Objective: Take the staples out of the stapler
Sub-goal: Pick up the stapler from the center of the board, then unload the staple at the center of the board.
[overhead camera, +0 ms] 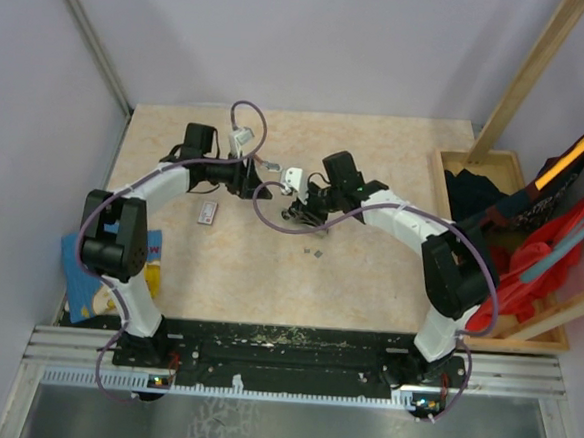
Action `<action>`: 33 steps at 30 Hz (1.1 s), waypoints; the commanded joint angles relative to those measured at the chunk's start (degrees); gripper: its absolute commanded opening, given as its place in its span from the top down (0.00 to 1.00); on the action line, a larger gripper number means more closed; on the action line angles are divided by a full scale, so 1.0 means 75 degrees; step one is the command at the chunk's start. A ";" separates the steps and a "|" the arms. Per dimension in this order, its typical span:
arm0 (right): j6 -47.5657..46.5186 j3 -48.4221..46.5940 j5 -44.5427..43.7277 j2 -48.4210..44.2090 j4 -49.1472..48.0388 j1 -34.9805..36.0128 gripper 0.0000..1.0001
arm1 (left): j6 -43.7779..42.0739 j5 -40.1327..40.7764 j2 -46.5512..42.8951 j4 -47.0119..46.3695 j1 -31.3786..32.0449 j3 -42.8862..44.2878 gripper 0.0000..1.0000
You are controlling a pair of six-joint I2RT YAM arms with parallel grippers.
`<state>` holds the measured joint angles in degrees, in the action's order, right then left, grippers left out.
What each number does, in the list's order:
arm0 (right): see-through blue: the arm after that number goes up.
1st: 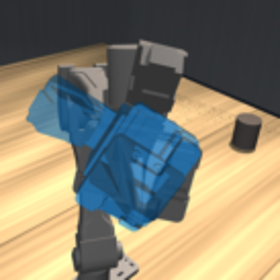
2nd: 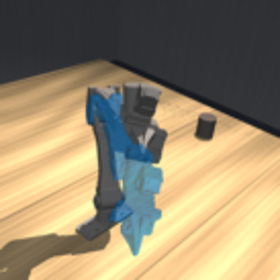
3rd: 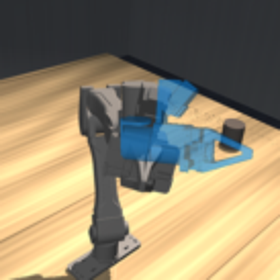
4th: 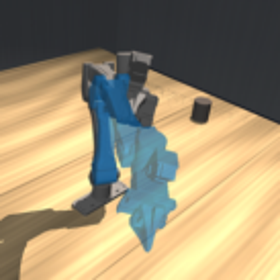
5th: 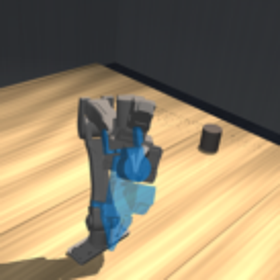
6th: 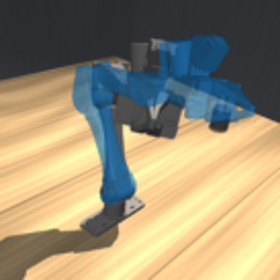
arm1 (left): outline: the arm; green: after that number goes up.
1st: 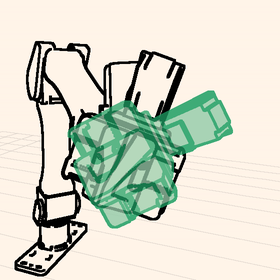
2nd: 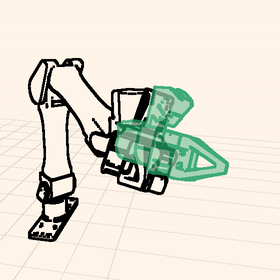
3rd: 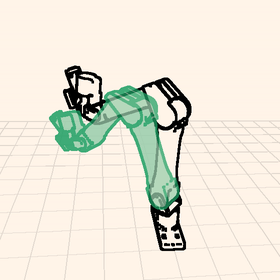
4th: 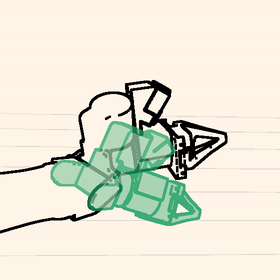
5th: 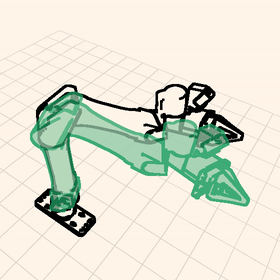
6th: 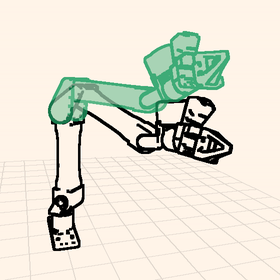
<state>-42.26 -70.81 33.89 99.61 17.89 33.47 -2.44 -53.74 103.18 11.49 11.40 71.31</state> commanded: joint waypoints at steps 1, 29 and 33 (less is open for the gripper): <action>0.0446 0.0065 0.0137 -0.0592 -0.1317 -0.0042 1.00 | 0.0541 -0.0196 0.0262 -0.0104 0.0344 0.0239 0.25; 0.0513 0.0362 -0.0948 -0.0957 -0.1856 0.0292 1.00 | 0.1172 0.0176 0.0627 -0.0646 0.0841 -0.0097 0.37; 0.0409 0.0379 -0.1132 -0.0915 -0.1833 0.0435 1.00 | 0.1294 0.0116 0.0724 -0.0725 0.0831 -0.0083 0.39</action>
<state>-38.79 -67.09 25.76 95.64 9.28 35.00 6.26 -53.17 107.28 7.86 17.39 70.54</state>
